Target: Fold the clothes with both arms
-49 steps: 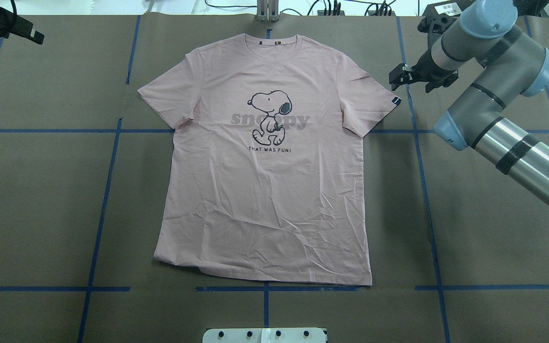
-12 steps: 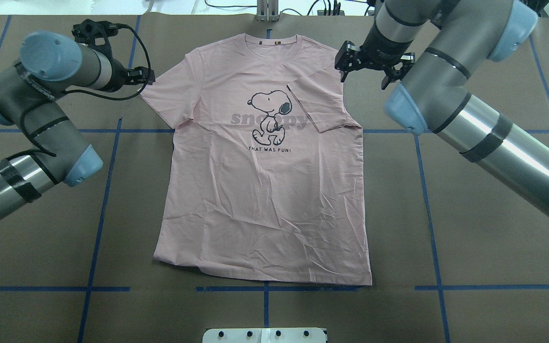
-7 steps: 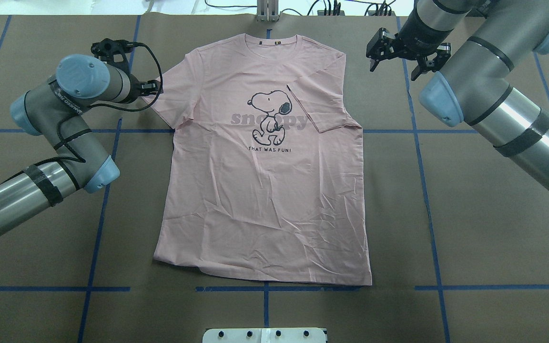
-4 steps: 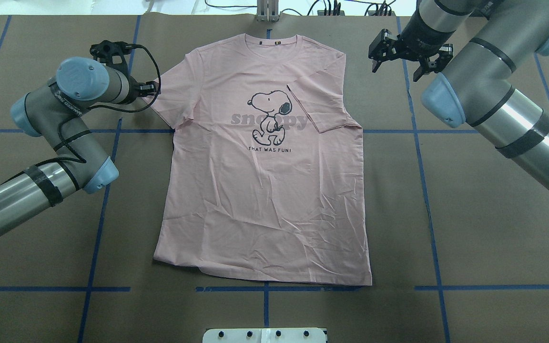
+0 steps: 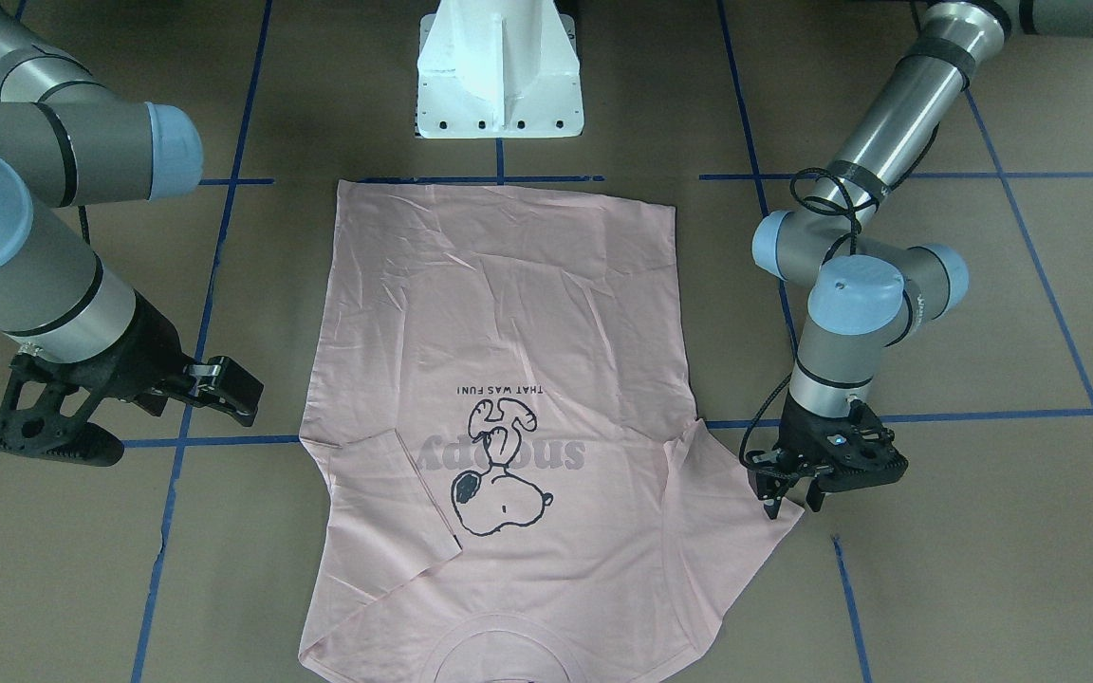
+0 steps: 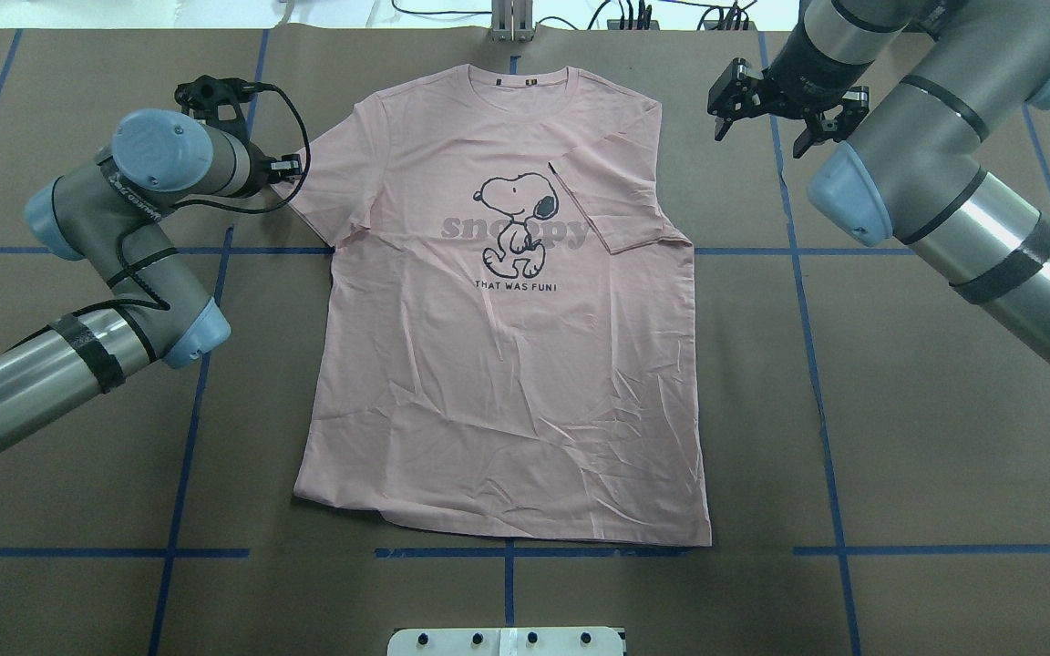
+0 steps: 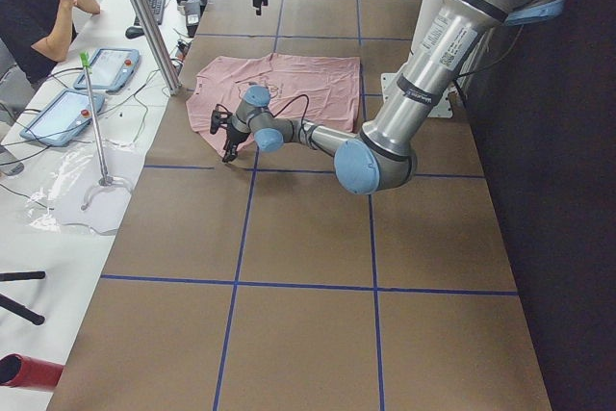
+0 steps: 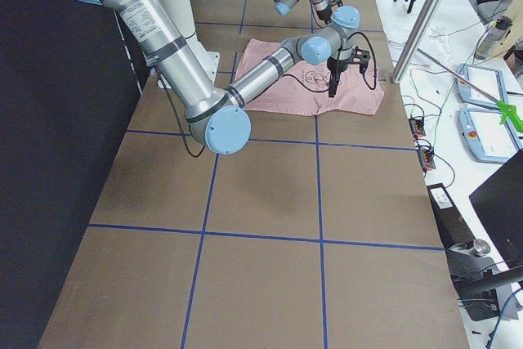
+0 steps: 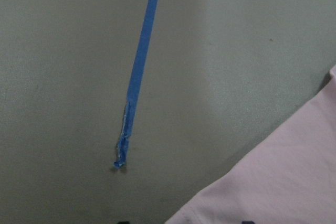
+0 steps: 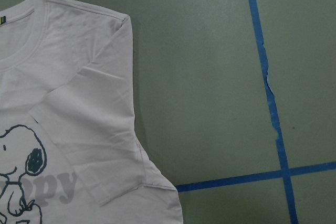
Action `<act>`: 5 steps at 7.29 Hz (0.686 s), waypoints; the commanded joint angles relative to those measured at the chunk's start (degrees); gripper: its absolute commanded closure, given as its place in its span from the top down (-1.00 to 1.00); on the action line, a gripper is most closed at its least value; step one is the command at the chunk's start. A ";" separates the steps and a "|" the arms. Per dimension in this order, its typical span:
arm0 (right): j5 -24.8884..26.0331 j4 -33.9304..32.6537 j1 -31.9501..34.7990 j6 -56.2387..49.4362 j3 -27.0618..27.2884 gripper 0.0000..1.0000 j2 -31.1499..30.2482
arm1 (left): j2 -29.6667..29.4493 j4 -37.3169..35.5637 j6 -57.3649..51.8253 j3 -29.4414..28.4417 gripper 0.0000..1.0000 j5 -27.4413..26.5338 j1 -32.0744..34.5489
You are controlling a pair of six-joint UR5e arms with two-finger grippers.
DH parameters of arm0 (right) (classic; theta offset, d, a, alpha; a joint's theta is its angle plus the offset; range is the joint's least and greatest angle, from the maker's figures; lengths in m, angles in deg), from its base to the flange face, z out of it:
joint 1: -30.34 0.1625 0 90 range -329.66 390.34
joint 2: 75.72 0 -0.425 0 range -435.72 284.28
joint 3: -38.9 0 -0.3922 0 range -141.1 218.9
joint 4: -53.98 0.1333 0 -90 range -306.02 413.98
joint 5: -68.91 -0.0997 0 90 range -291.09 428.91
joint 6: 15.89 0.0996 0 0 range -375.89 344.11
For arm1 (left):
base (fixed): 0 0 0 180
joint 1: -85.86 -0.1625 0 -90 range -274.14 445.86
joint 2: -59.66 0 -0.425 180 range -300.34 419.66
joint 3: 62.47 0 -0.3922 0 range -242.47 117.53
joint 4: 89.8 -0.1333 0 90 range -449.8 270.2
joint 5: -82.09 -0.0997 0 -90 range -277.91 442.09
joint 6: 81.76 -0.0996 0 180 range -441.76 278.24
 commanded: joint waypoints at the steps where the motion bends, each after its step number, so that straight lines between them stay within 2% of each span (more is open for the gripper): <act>1: 0.10 0.09 0.00 0.00 0.05 1.00 -0.21 | -0.16 -0.08 0.05 -0.05 -1.00 -0.01 0.04; 3: 0.19 0.43 -0.09 0.00 0.05 1.00 -0.56 | -1.56 -1.12 -0.04 2.56 -1.00 0.87 1.00; 4: 0.19 1.40 -0.09 0.09 0.05 1.00 -1.26 | -1.83 -6.27 0.66 7.72 -1.00 4.70 1.09; 5: 0.19 2.88 -0.09 0.00 0.32 1.00 -2.14 | -5.14 -11.89 0.93 8.90 -1.00 5.09 0.92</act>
